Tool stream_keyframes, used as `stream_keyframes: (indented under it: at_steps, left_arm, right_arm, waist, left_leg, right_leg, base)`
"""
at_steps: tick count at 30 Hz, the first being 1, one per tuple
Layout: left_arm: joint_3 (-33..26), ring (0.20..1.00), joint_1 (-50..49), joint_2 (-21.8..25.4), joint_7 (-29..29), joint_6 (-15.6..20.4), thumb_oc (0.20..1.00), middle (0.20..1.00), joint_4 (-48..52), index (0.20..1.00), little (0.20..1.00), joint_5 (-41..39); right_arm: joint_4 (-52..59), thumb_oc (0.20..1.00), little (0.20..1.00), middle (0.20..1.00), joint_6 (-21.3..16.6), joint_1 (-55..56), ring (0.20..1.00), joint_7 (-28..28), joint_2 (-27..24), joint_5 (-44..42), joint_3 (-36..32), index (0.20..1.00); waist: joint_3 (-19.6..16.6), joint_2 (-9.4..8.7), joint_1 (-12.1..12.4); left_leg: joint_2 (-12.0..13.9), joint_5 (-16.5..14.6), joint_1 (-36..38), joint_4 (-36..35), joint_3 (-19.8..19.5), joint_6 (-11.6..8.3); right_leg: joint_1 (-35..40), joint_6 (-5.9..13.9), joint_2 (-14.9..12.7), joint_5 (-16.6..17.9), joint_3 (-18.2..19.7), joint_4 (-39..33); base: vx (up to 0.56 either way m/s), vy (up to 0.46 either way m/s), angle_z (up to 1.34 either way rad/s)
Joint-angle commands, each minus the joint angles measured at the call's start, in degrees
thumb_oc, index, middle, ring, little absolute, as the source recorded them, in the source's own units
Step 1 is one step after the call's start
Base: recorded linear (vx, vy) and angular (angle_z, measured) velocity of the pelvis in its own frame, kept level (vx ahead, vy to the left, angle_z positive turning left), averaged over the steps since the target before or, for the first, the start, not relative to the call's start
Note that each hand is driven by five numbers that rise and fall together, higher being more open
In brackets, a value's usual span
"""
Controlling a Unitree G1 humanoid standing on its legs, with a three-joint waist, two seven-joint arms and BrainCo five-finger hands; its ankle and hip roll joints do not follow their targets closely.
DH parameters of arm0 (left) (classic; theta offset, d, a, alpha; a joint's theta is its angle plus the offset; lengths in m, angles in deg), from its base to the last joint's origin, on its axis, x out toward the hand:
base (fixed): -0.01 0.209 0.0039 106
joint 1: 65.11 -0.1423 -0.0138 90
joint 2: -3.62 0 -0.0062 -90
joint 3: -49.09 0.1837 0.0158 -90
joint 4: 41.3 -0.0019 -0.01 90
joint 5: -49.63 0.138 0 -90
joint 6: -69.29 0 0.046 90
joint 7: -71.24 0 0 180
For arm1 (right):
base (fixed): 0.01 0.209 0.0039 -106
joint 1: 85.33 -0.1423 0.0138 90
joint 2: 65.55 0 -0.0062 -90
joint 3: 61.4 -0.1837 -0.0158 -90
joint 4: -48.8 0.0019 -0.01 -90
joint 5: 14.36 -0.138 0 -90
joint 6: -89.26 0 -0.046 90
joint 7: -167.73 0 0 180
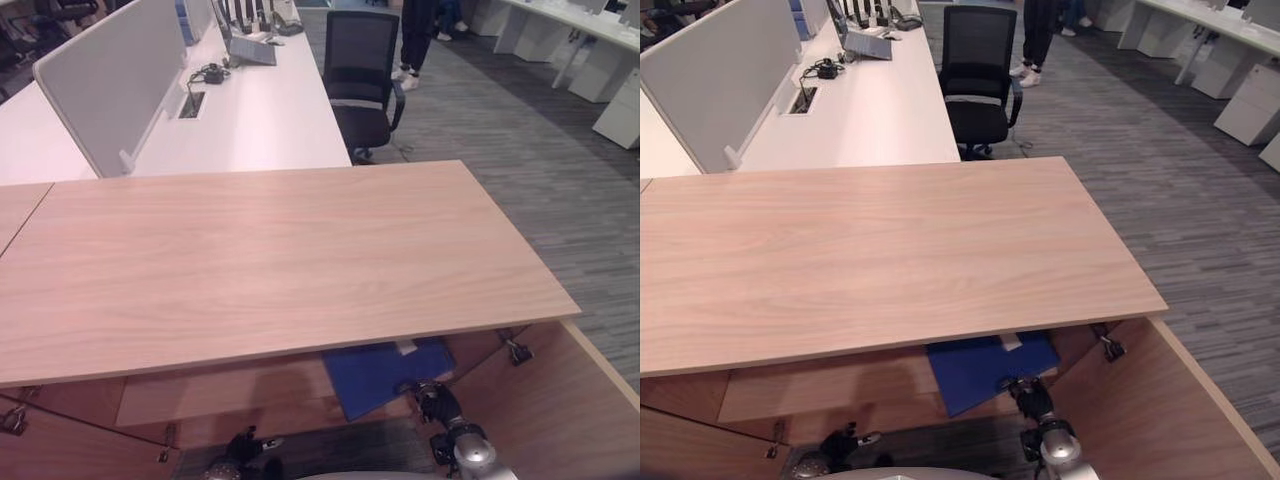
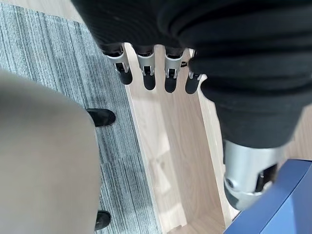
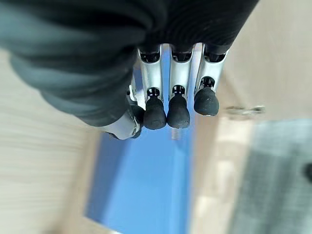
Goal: Put the empty folder in the office cabinet
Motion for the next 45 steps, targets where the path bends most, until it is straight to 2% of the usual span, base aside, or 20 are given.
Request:
stream_keyframes:
  at_steps: [1,6,13,19,31,39,40,41,42,45]
  left_arm:
    - [1.45,1.0,3.55,1.28,0.22,1.06,1.0,1.0,-2.08,1.0,1.0,1.21]
    - [2.43,1.0,5.95,1.59,-0.43,0.88,1.0,1.0,-3.34,1.0,1.0,1.03]
    - [3.25,1.0,7.97,2.18,-0.89,0.84,1.0,1.0,-4.09,1.0,1.0,1.63]
    - [4.41,1.0,11.77,2.31,-2.3,1.18,1.0,1.0,-3.93,1.0,1.0,0.42]
    - [6.11,1.0,16.25,2.38,-5.12,1.5,1.0,1.0,-3.29,1.0,1.0,-1.55]
    - [6.87,1.0,18.46,2.08,-6.41,1.61,1.0,1.0,-3.2,1.0,1.0,-4.02]
    - [6.13,1.0,12.03,8.57,-3.02,3.25,1.0,1.0,7.51,1.0,1.0,-7.11]
    - [7.4,1.0,8.59,9.72,-2.55,4.65,1.0,1.0,14.45,1.0,1.0,-8.14]
    - [9.86,1.0,-0.23,14.62,0.36,5.13,1.0,1.0,31.3,1.0,1.0,-10.85]
    - [10.57,1.0,-8.35,25.03,5.0,3.94,1.0,1.0,47.09,1.0,1.0,-12.9]
  right_arm:
    - [-0.27,0.2,0.2,0.2,-0.42,-5.33,0.2,-0.06,1.46,0.43,0.72,0.2]
    - [-8.01,0.2,0.2,0.2,0.34,-8.34,0.2,1.04,4.02,-3.97,-0.47,0.2]
    - [-13.05,0.2,0.2,0.2,0.62,-11.02,0.2,1.4,5.32,-5.46,0.12,0.2]
    - [-19.28,0.2,0.2,0.2,1.5,-15.02,0.2,2.72,7.01,-7.37,-0.63,0.2]
    - [-21.53,0.2,0.2,0.2,1.3,-19.93,0.2,5.63,6.67,-11.22,-2.48,0.2]
    - [-22.99,0.2,0.2,0.2,1.03,-23.35,0.2,7.77,6.61,-14.37,-3.98,0.2]
    - [-21.29,0.2,0.2,0.2,0.83,-23.9,0.2,7.42,4.01,-15.4,-5.66,0.2]
    - [-20.67,0.2,0.2,0.2,0.7,-24.4,0.2,7.11,2.58,-15.37,-6.11,0.2]
    - [-21.57,0.2,0.2,0.2,1.17,-29.5,0.2,7.42,0.82,-16.2,-6.81,0.2]
    - [-25.87,0.2,0.2,0.2,2.71,-36.86,0.2,8.06,-0.66,-17.43,-9.25,0.2]
  waist:
    - [4.47,-0.75,1.78]
    - [7.46,-0.71,2.54]
    - [9.65,-0.47,3.35]
    - [13.46,0.43,4.08]
    - [19.34,2.31,5.03]
    - [20.85,3.48,5.23]
    - [21.41,5.01,6.41]
    - [21.77,5.92,7.0]
    - [23.09,8.15,8.85]
    - [23.8,10.12,11.68]
  left_leg:
    - [-0.35,-4.56,1.33,0.18,0.97,1.82]
    - [-0.5,-3.66,-1.01,0.18,-0.1,2.08]
    - [-0.85,-2.68,-3.63,0.18,-0.69,2.37]
    - [-1.39,-1.45,-6.35,0.18,-1.5,2.95]
    - [-2.03,0.05,-11.68,1.62,-2.1,3.33]
    - [-2.39,0.67,-13.61,1.71,-2.37,3.48]
    - [-2.8,0.58,-13.59,1.72,-2.44,3.57]
    - [-2.94,0.69,-13.53,1.7,-2.51,3.62]
    - [-3.34,1.03,-13.25,1.59,-3.33,3.67]
    - [-3.93,1.15,-13.3,1.5,-4.28,3.68]
  right_leg:
    - [-5.44,1.38,-1.5,-0.27,-2.18,6.85]
    - [-7.82,1.08,-1.59,-0.11,-2.63,7.58]
    - [-10.04,0.97,-1.95,0.09,-2.8,8.05]
    - [-14.22,0.82,-3.1,-0.25,-3.11,11.73]
    - [-20.29,1.13,-4.92,-0.57,-3.4,16.18]
    - [-22.61,1.27,-5.64,-0.52,-3.75,17.43]
    - [-22.39,1.46,-6.11,-0.62,-4.04,17.75]
    - [-22.01,1.51,-6.3,-0.55,-4.32,17.75]
    - [-21.34,1.88,-6.63,-0.49,-5.07,17.85]
    - [-20.79,2.23,-6.9,-0.52,-5.57,17.81]
  base:
    - [-0.07,-0.022,0.06]
    - [-0.08,-0.011,0.1]
    - [-0.06,0.001,0.07]
    - [-0.09,0.029,0.08]
    - [-0.07,0.015,0.05]
    - [-0.02,0.013,0.02]
    - [-0.01,0.064,0.03]
    - [-0.05,0.064,0.09]
    - [-0.06,0.03,0.16]
    - [-0.04,-0.019,0.28]
